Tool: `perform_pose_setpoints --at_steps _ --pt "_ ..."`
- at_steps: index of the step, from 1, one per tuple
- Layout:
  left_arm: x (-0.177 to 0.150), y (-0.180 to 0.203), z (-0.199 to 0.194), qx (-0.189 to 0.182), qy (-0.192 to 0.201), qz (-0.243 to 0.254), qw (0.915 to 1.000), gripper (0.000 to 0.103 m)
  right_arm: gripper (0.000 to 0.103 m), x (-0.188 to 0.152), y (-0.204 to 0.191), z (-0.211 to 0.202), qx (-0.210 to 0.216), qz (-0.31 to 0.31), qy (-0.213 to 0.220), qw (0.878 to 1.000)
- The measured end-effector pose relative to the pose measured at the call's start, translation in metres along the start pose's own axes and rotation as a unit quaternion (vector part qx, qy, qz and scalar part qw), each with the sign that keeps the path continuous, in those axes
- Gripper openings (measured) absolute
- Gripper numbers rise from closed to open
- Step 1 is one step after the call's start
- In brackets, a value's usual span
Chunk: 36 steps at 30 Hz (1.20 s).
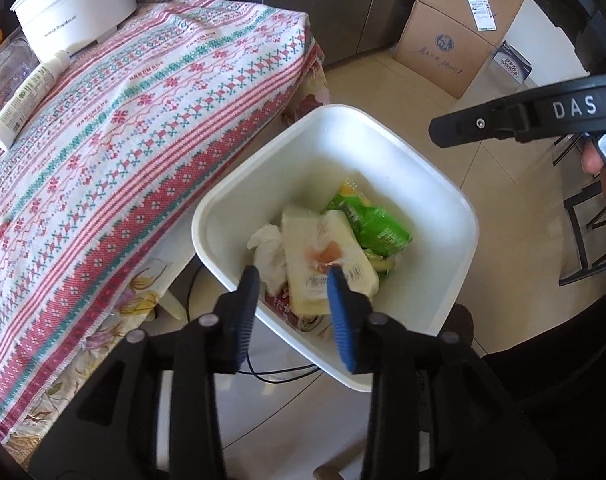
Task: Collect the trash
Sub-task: 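Move both tools back over the table toward the two bottles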
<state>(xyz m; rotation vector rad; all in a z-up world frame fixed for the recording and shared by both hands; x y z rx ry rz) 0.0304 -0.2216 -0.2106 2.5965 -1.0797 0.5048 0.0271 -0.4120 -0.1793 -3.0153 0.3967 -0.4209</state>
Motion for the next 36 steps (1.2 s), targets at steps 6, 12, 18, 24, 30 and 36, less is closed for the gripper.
perform_pose_setpoints --at_steps 6,12,18,24,30,36 --pt "0.001 -0.001 -0.010 0.006 0.012 0.005 0.9999 0.048 0.051 0.001 -0.001 -0.002 0.002 0.006 0.005 1.000" --pt "0.004 -0.014 -0.022 0.019 0.021 0.000 0.9996 0.055 0.052 0.005 -0.004 -0.009 0.005 0.008 0.015 1.000" --pt "0.009 -0.030 -0.042 0.038 0.043 -0.015 0.9982 0.062 0.053 0.015 -0.017 -0.021 0.010 -0.001 0.039 0.999" --pt "0.014 -0.057 -0.063 0.065 0.066 -0.036 0.9950 0.071 0.064 0.029 -0.039 -0.032 0.009 -0.010 0.069 0.998" --pt "0.019 -0.101 -0.084 0.104 0.085 -0.075 0.9881 0.078 0.072 0.045 -0.060 -0.038 0.011 -0.006 0.094 0.995" --pt "0.021 -0.165 -0.104 0.163 0.096 -0.116 0.9749 0.082 0.078 0.065 -0.084 -0.038 -0.004 -0.001 0.112 0.994"
Point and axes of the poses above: each gripper's, at about its wrist camera, not at the fingertips, and z roughly the way its jaws point, y to its right, x to its top, the point moved 2 cm from there along z, roughly the way its jaws point, and after that the axes turned 3 degrees about -x, right-handed, at the moved point
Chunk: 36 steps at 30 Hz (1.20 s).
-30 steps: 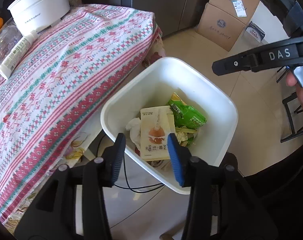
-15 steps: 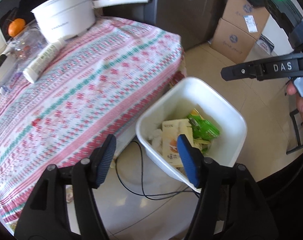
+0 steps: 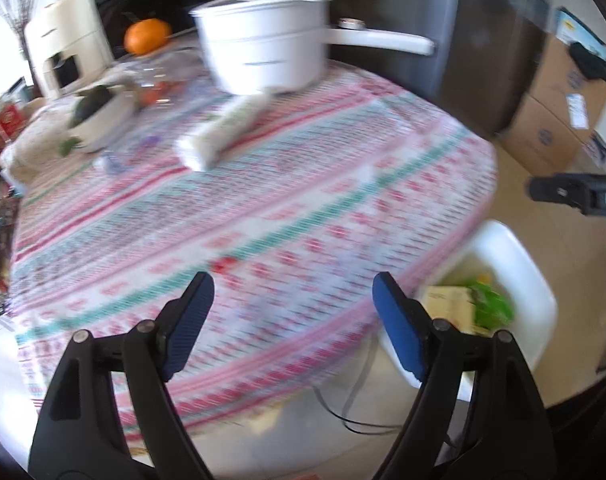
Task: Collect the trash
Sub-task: 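Move both tools back over the table toward the two bottles, then grasp the clear plastic bottle with the left tool while the right tool grasps the white drink bottle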
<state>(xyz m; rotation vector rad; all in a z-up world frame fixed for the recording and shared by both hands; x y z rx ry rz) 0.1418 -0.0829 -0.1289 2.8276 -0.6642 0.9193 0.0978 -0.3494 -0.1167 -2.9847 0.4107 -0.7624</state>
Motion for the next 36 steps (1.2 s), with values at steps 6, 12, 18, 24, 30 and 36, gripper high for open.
perform_pose_setpoints --at_steps 6,12,18,24,30,36 --pt "0.031 -0.073 0.019 0.067 0.005 -0.014 0.9976 0.082 0.081 0.032 -0.036 0.009 -0.010 -0.017 0.021 1.000" --pt "0.083 -0.137 0.060 0.108 0.012 0.004 0.9941 0.082 0.083 0.070 -0.082 0.034 0.010 -0.027 0.018 0.999" --pt "0.140 -0.178 0.117 0.100 0.001 0.044 0.9940 0.082 0.083 0.113 -0.134 0.077 0.022 -0.026 0.031 0.999" --pt "0.177 -0.197 0.168 0.071 -0.031 0.082 0.9936 0.082 0.083 0.139 -0.168 0.121 0.028 -0.036 0.020 0.999" --pt "0.172 -0.212 0.200 0.022 -0.096 0.054 0.9936 0.080 0.083 0.156 -0.188 0.148 0.039 -0.032 0.013 0.999" --pt "0.156 -0.211 0.181 0.026 -0.079 0.045 0.9955 0.071 0.083 0.168 -0.211 0.165 0.053 -0.024 0.004 0.998"
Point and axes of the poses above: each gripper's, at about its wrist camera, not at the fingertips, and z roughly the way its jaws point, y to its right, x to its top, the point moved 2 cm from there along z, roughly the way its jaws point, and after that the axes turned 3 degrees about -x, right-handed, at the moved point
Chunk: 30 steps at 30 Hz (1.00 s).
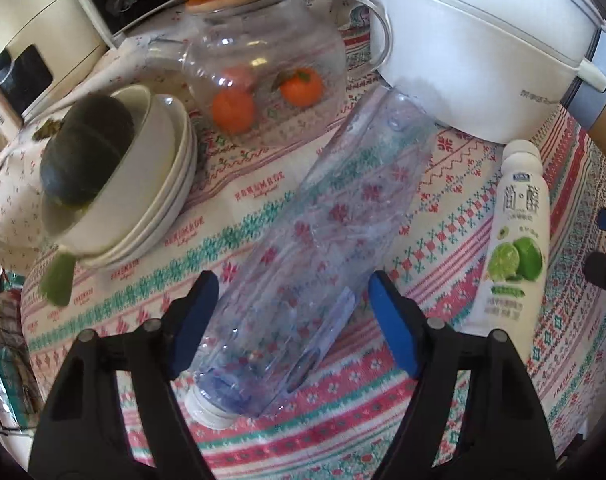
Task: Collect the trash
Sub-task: 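Grasp the clear plastic bottle with the left tool while the right tool grasps the white drink bottle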
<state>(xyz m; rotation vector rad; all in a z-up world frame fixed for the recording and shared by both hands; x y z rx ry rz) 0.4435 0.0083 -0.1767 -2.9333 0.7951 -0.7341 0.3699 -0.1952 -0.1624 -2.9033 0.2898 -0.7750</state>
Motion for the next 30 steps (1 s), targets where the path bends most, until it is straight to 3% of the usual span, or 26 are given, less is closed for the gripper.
perform_pose_setpoints --at_steps 1,7,13,16,19,23,27,30 --pt "-0.004 0.001 -0.007 0.006 0.009 0.002 0.9999 0.064 0.083 0.001 -0.003 0.002 0.004 0.005 -0.002 1.000" --pt "-0.046 -0.005 -0.035 0.013 -0.005 -0.063 0.9979 0.060 0.083 0.014 -0.026 0.021 0.034 0.052 -0.017 0.998" --pt "-0.075 -0.012 -0.056 -0.005 -0.061 -0.099 0.9932 0.062 0.083 0.021 -0.042 0.048 0.004 0.078 -0.037 0.996" --pt "-0.078 -0.018 -0.059 0.001 -0.070 -0.087 0.9937 0.064 0.080 0.020 -0.044 0.059 -0.013 0.080 -0.052 0.995" --pt "-0.060 -0.014 -0.054 0.029 -0.056 -0.064 0.9960 0.066 0.073 0.019 -0.042 0.062 -0.001 0.090 -0.056 0.994" --pt "-0.043 -0.009 -0.038 0.015 -0.069 -0.052 0.9962 0.067 0.068 0.020 -0.041 0.064 0.010 0.087 -0.069 0.994" --pt "-0.039 -0.014 -0.024 0.028 -0.081 -0.072 0.9937 0.067 0.054 0.016 -0.032 0.057 0.028 0.080 -0.083 0.993" --pt "-0.040 -0.001 -0.026 0.050 -0.075 -0.053 0.9945 0.064 0.051 0.010 -0.024 0.049 0.027 0.058 -0.089 0.994"
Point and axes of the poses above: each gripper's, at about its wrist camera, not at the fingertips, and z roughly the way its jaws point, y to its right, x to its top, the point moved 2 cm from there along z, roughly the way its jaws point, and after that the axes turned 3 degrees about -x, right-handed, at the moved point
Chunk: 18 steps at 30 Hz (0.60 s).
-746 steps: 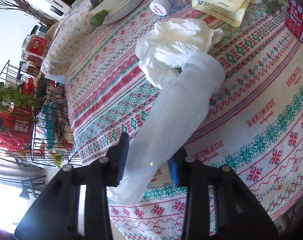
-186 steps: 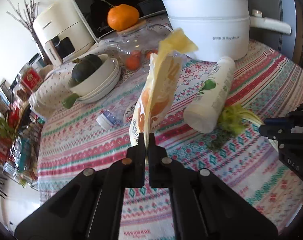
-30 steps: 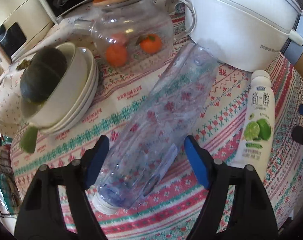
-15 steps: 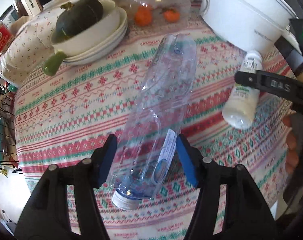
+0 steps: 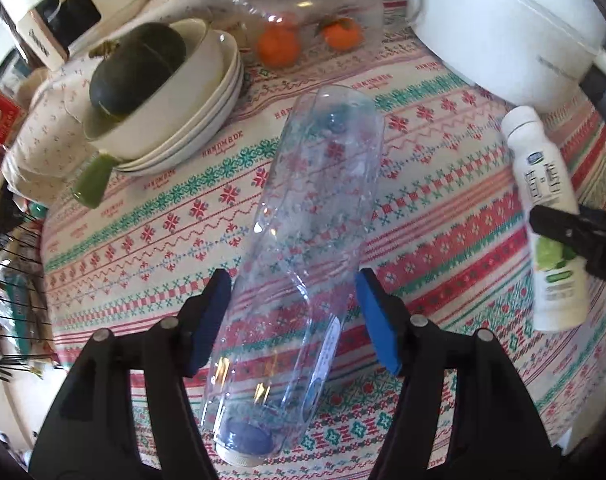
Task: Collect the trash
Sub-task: 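Grasp the clear plastic bottle with the left tool while the right tool grasps the white drink bottle, then carry both bottles over the white bin and open both tools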
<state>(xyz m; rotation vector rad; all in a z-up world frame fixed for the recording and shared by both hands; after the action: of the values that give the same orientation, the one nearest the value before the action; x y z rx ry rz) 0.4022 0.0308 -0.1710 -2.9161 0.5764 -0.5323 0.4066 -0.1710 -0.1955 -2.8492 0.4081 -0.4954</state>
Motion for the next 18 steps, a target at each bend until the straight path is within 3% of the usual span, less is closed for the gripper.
perform_pose_setpoints --at_steps 7,18 --pt "-0.020 0.028 -0.026 -0.009 0.039 -0.013 0.9991 0.061 0.051 -0.026 0.032 -0.028 0.013 -0.010 0.000 1.000" --pt "-0.065 0.066 -0.094 -0.066 0.095 -0.047 0.9922 0.061 0.051 -0.080 0.066 -0.121 0.042 -0.050 0.043 0.997"
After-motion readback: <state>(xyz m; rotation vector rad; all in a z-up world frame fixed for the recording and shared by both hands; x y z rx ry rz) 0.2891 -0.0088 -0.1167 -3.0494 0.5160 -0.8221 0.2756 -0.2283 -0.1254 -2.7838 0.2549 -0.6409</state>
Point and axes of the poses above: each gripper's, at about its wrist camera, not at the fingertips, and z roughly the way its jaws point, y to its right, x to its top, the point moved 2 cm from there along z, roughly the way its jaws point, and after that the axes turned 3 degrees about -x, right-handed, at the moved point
